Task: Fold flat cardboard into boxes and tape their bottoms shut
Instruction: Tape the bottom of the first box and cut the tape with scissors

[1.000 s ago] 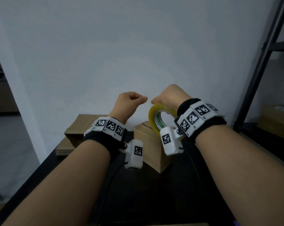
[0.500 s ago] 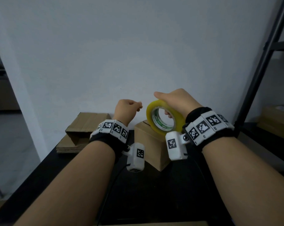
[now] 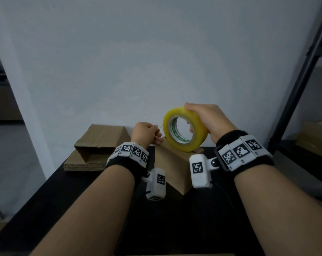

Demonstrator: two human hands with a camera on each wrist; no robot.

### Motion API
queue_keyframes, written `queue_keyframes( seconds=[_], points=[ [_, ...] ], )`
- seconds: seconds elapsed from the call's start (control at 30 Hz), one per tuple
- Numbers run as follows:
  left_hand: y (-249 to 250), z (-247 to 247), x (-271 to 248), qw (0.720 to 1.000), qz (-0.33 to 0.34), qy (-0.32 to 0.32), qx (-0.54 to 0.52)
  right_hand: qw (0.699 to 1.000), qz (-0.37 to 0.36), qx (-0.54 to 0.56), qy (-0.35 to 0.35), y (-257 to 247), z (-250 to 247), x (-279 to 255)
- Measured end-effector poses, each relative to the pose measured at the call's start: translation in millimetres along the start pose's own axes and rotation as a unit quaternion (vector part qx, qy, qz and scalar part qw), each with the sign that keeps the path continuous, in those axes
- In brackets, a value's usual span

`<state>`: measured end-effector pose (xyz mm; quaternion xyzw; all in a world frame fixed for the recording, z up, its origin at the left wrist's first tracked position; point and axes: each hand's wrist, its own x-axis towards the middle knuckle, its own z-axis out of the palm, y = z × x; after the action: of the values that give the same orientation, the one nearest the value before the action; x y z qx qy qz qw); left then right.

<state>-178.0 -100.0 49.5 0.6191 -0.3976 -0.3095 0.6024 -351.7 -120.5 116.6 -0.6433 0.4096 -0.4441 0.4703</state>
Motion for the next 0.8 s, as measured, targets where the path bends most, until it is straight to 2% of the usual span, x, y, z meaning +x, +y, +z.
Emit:
queue_keyframes(
  seconds=[0.27,0.57,0.7,0.8],
  points=[
    [-6,5,8,0.998,0.006,0.041,0.056,1.000,-0.022,-0.015,0.010,0,2,5],
    [-11,8,15,0.993,0.005,0.053,0.104,0.994,-0.028,-0.102,0.026,-9,6,12],
    [-17,11,16,0.981,0.014,0.061,0.181,0.991,-0.021,-0.127,0.025,-10,6,14],
    [-14,13,16,0.974,-0.007,0.061,0.216,0.990,-0.015,-0.135,0.027,-10,3,14]
  ],
)
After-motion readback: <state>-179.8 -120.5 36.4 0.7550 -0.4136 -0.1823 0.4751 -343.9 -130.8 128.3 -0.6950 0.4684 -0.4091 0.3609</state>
